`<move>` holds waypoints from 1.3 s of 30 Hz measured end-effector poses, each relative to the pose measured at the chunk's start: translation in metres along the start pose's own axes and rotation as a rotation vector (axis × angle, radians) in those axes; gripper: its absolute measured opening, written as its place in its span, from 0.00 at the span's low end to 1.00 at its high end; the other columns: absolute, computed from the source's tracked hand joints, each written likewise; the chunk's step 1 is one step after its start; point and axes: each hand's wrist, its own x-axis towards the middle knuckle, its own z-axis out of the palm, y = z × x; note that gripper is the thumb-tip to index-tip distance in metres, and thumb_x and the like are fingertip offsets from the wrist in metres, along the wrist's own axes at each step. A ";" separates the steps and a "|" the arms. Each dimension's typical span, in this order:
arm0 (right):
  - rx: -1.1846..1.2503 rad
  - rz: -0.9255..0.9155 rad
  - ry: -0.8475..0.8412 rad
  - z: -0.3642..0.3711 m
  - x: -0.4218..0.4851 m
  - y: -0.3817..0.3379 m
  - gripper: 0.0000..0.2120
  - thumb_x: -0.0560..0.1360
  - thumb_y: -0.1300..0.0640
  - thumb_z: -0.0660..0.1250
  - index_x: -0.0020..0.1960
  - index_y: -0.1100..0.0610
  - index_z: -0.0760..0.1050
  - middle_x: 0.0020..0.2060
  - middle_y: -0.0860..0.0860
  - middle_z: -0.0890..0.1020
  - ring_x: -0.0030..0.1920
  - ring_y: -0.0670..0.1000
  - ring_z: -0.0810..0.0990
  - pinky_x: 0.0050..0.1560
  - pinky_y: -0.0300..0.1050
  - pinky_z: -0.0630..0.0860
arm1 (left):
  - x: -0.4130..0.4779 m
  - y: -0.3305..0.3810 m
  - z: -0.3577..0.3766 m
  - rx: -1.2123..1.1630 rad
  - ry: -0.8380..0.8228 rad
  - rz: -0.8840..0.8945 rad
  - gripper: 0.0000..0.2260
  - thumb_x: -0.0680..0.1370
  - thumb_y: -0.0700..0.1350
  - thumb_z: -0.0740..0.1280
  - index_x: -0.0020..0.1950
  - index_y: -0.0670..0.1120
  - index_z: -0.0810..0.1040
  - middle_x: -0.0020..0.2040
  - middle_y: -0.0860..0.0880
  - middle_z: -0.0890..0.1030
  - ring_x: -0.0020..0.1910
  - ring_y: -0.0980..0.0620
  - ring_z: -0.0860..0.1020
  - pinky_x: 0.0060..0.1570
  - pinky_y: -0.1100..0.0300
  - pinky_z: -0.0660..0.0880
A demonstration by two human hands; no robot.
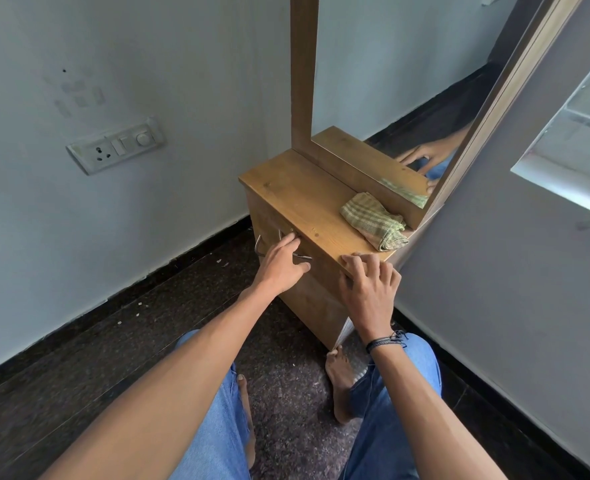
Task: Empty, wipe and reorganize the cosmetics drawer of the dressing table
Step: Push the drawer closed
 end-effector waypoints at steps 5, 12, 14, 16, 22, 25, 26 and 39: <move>0.033 -0.010 0.015 -0.001 0.000 0.000 0.14 0.74 0.55 0.73 0.59 0.51 0.79 0.57 0.51 0.78 0.53 0.56 0.71 0.57 0.55 0.67 | 0.000 0.000 0.001 -0.003 0.002 -0.005 0.31 0.80 0.48 0.69 0.81 0.45 0.61 0.82 0.54 0.56 0.80 0.51 0.56 0.75 0.51 0.57; 0.053 -0.014 0.020 -0.001 0.000 -0.001 0.14 0.74 0.57 0.73 0.59 0.51 0.77 0.56 0.52 0.78 0.52 0.57 0.71 0.57 0.57 0.68 | 0.000 0.002 0.003 -0.013 0.017 -0.020 0.32 0.80 0.49 0.69 0.81 0.47 0.60 0.82 0.54 0.56 0.80 0.51 0.56 0.75 0.51 0.57; 0.068 -0.010 0.022 -0.001 0.000 -0.002 0.16 0.73 0.58 0.73 0.59 0.50 0.75 0.56 0.52 0.78 0.52 0.57 0.71 0.57 0.57 0.68 | 0.000 0.003 0.002 -0.014 0.016 -0.018 0.32 0.80 0.49 0.69 0.81 0.47 0.60 0.82 0.54 0.56 0.80 0.51 0.55 0.75 0.51 0.57; 0.084 -0.001 0.027 -0.003 0.000 -0.005 0.18 0.73 0.58 0.74 0.59 0.49 0.72 0.56 0.52 0.78 0.52 0.57 0.70 0.57 0.57 0.68 | 0.000 0.003 0.002 -0.012 0.017 -0.015 0.32 0.80 0.49 0.69 0.81 0.47 0.60 0.82 0.54 0.56 0.80 0.51 0.56 0.75 0.51 0.57; 0.113 0.024 0.006 -0.007 0.002 -0.008 0.21 0.71 0.61 0.74 0.58 0.47 0.69 0.56 0.51 0.78 0.52 0.56 0.70 0.57 0.57 0.69 | -0.001 0.005 0.003 -0.009 0.010 -0.020 0.32 0.80 0.49 0.69 0.81 0.47 0.60 0.82 0.53 0.56 0.80 0.50 0.55 0.76 0.49 0.57; 0.112 0.027 0.000 -0.008 0.002 -0.010 0.22 0.70 0.61 0.75 0.58 0.47 0.69 0.55 0.51 0.78 0.52 0.56 0.70 0.56 0.57 0.69 | -0.001 0.004 0.002 -0.005 -0.001 -0.019 0.32 0.80 0.50 0.69 0.81 0.47 0.60 0.82 0.54 0.56 0.80 0.50 0.55 0.76 0.48 0.57; 0.112 0.028 0.000 -0.009 0.003 -0.011 0.22 0.70 0.61 0.75 0.57 0.48 0.69 0.55 0.51 0.78 0.52 0.56 0.70 0.56 0.56 0.68 | -0.001 0.004 0.001 -0.005 -0.005 -0.017 0.32 0.80 0.50 0.69 0.81 0.47 0.60 0.82 0.54 0.56 0.80 0.50 0.55 0.76 0.48 0.57; 0.089 0.052 0.005 -0.009 0.002 -0.014 0.17 0.71 0.60 0.75 0.56 0.50 0.75 0.55 0.50 0.77 0.52 0.56 0.70 0.57 0.55 0.67 | -0.001 0.005 -0.003 0.010 -0.018 -0.005 0.32 0.80 0.50 0.69 0.81 0.46 0.61 0.82 0.53 0.57 0.80 0.49 0.56 0.76 0.50 0.57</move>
